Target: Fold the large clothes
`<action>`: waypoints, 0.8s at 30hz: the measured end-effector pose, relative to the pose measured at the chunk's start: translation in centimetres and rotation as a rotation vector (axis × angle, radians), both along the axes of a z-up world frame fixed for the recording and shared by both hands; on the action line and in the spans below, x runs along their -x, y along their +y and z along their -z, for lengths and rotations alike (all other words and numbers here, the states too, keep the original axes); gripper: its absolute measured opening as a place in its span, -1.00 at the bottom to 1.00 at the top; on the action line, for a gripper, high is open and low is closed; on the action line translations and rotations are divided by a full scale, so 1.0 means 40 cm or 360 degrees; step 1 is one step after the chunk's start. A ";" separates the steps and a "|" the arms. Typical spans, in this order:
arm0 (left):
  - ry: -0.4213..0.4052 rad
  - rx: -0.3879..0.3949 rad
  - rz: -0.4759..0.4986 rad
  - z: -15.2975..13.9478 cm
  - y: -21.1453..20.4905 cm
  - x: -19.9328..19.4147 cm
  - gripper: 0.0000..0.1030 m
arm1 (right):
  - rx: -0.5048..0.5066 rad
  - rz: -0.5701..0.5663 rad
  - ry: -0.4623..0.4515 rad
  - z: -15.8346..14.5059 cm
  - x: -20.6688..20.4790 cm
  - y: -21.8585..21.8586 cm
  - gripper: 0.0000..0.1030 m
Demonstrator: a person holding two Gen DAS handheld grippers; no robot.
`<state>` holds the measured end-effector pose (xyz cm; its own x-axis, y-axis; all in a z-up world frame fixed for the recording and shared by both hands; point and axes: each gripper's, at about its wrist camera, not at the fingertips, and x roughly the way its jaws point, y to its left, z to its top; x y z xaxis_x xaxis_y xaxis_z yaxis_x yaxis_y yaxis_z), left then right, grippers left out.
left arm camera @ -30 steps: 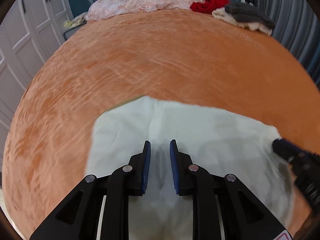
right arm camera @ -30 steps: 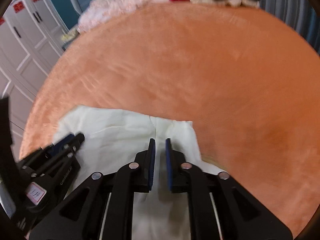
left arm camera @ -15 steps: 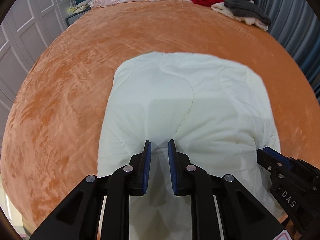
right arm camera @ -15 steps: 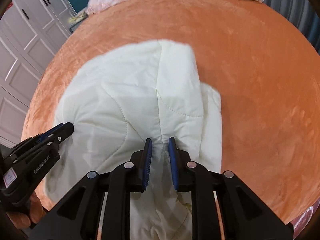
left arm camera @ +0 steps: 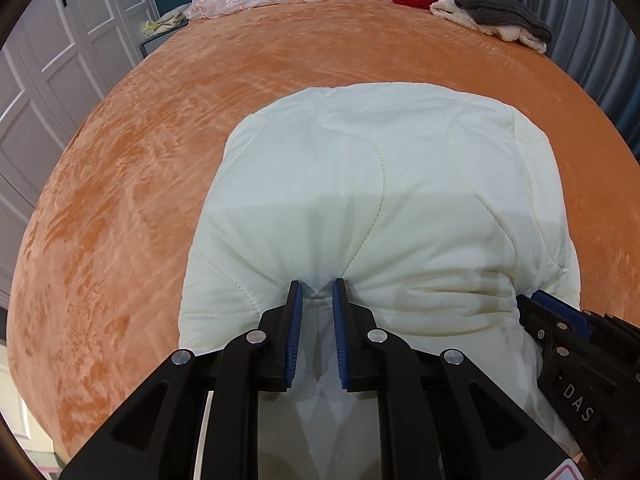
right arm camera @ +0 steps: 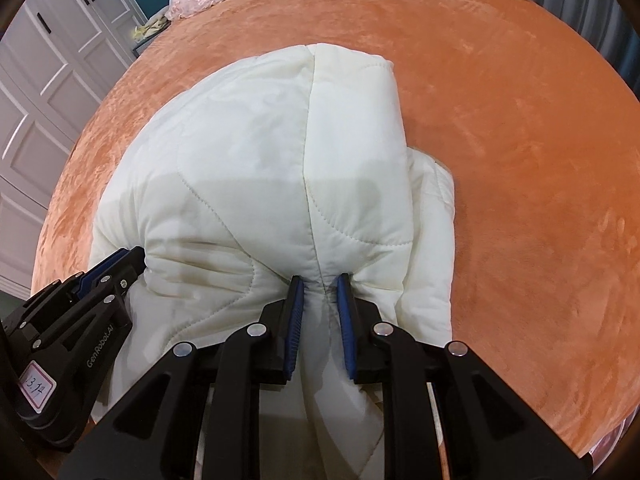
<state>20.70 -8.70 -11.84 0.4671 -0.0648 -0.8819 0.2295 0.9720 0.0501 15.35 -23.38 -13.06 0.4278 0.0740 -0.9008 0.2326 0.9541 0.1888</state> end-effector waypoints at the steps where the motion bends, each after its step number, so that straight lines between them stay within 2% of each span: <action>1: -0.0001 0.0002 -0.0003 0.000 -0.001 -0.002 -0.78 | 0.0004 -0.0002 -0.0001 0.002 -0.002 0.001 -0.68; 18: -0.0064 -0.0056 0.0005 0.013 -0.015 0.006 -0.79 | 0.0042 0.0003 -0.0025 0.012 0.000 0.016 -0.68; 21: -0.0073 0.0000 0.0026 -0.006 0.001 0.011 -0.78 | -0.0022 -0.0011 -0.0040 -0.009 0.005 -0.005 -0.67; 22: -0.0068 0.0034 0.0039 -0.019 0.011 0.015 -0.70 | -0.0078 -0.0003 -0.0051 -0.032 0.014 -0.021 -0.64; 23: -0.0048 0.0120 0.0065 -0.046 0.038 0.020 -0.57 | -0.0164 0.0032 -0.0084 -0.066 0.036 -0.049 -0.54; 24: -0.0023 0.0206 0.0078 -0.063 0.060 0.022 -0.40 | -0.0220 0.0070 -0.0118 -0.085 0.054 -0.071 -0.13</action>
<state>19.83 -6.31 -9.34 0.4731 -0.2005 -0.8579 0.2767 0.9583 -0.0714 13.17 -26.21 -9.64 0.4981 0.1747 -0.8494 0.2544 0.9070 0.3357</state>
